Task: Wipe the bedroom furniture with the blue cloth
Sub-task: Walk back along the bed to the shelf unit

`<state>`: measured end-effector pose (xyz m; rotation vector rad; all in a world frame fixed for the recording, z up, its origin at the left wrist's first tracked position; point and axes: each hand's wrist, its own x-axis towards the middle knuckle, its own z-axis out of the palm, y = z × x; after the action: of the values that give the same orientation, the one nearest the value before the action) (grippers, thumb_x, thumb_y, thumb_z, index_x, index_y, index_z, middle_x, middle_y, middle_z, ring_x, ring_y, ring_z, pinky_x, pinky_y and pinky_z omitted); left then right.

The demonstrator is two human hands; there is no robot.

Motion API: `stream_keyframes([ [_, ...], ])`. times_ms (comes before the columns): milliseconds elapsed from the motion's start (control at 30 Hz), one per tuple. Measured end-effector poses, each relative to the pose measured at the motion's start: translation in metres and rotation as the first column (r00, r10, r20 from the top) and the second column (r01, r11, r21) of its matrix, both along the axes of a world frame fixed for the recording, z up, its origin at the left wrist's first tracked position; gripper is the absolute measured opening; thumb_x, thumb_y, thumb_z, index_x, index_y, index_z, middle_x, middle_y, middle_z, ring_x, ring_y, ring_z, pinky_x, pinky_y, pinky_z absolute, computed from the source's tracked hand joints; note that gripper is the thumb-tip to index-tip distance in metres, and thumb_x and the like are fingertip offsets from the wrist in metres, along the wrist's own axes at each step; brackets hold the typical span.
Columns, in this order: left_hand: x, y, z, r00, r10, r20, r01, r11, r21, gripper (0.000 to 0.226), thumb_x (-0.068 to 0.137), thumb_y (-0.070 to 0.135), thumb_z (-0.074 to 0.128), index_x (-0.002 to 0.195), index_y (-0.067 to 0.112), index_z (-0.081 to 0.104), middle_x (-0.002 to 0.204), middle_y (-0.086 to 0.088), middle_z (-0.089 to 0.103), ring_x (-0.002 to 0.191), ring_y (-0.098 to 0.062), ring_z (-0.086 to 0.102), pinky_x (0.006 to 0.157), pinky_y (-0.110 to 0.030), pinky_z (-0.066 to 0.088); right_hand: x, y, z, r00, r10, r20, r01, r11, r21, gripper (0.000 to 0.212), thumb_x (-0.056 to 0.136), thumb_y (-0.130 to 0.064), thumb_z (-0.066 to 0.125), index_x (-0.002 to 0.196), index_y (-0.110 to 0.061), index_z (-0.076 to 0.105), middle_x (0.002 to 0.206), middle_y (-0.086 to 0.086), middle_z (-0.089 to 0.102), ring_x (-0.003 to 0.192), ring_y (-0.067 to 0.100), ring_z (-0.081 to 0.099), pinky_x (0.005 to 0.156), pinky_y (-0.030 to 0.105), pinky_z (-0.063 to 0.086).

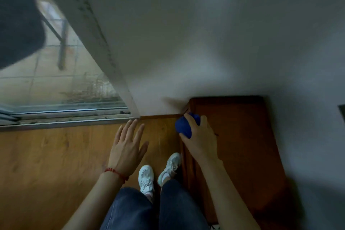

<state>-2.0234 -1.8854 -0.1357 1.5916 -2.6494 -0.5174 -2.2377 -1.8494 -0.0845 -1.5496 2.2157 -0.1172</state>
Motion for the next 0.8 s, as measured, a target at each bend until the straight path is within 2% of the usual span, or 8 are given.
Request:
stream_keyframes([
  [167, 0.029, 0.023, 0.03, 0.995, 0.102, -0.011, -0.102, 0.995, -0.016, 0.063, 0.1, 0.049, 0.013, 0.125, 0.003, 0.049, 0.126, -0.026, 0.054, 0.12, -0.038, 0.047, 0.104, -0.044, 0.023, 0.014, 0.009, 0.028, 0.993, 0.055, 0.107, -0.056, 0.998, 0.003, 0.063, 0.084, -0.036, 0.06, 0.139, -0.028, 0.029, 0.131, 0.009, 0.034, 0.111, 0.024, 0.046, 0.089, 0.032, 0.044],
  [333, 0.045, 0.039, 0.047, 0.972, 0.235, 0.013, -0.235, 0.972, -0.014, 0.067, 0.101, 0.049, 0.011, 0.122, 0.002, 0.054, 0.124, -0.025, 0.057, 0.117, -0.039, 0.051, 0.097, -0.052, 0.038, 0.018, 0.0, 0.044, 0.975, 0.145, 0.167, -0.146, 0.989, -0.009, 0.064, 0.081, -0.035, 0.063, 0.137, -0.027, 0.033, 0.13, 0.009, 0.034, 0.111, 0.025, 0.048, 0.088, 0.031, 0.045],
  [433, 0.054, 0.046, 0.056, 0.944, 0.328, 0.027, -0.327, 0.944, -0.027, 0.071, 0.101, 0.05, 0.01, 0.12, 0.001, 0.057, 0.124, -0.025, 0.057, 0.117, -0.038, 0.051, 0.1, -0.049, 0.033, 0.021, -0.013, 0.052, 0.957, 0.253, 0.144, -0.259, 0.966, 0.024, 0.062, 0.083, -0.035, 0.062, 0.137, -0.027, 0.032, 0.131, 0.009, 0.034, 0.112, 0.027, 0.048, 0.089, 0.033, 0.044],
  [567, 0.065, 0.06, 0.071, 0.877, 0.479, 0.032, -0.478, 0.878, -0.04, 0.069, 0.101, 0.049, 0.01, 0.121, 0.001, 0.054, 0.122, -0.026, 0.057, 0.115, -0.039, 0.053, 0.096, -0.052, 0.038, 0.032, -0.035, 0.064, 0.907, 0.413, 0.086, -0.417, 0.908, 0.039, 0.059, 0.085, -0.035, 0.059, 0.136, -0.027, 0.032, 0.131, 0.009, 0.033, 0.11, 0.026, 0.049, 0.086, 0.032, 0.045],
  [700, 0.075, 0.083, 0.077, 0.783, 0.622, 0.031, -0.62, 0.783, -0.056, 0.066, 0.1, 0.048, 0.01, 0.124, 0.003, 0.052, 0.124, -0.024, 0.057, 0.117, -0.037, 0.05, 0.099, -0.049, 0.035, 0.055, -0.054, 0.072, 0.814, 0.575, 0.077, -0.578, 0.816, 0.017, 0.056, 0.085, -0.034, 0.058, 0.135, -0.026, 0.033, 0.125, 0.008, 0.034, 0.105, 0.026, 0.051, 0.082, 0.032, 0.046],
  [800, 0.08, 0.104, 0.081, 0.706, 0.708, 0.03, -0.706, 0.706, -0.05, 0.065, 0.101, 0.047, 0.011, 0.121, 0.003, 0.054, 0.121, -0.025, 0.058, 0.115, -0.037, 0.053, 0.096, -0.051, 0.038, 0.074, -0.062, 0.076, 0.742, 0.666, 0.071, -0.667, 0.745, -0.016, 0.057, 0.085, -0.034, 0.059, 0.135, -0.026, 0.033, 0.122, 0.008, 0.036, 0.102, 0.025, 0.052, 0.081, 0.03, 0.045],
])
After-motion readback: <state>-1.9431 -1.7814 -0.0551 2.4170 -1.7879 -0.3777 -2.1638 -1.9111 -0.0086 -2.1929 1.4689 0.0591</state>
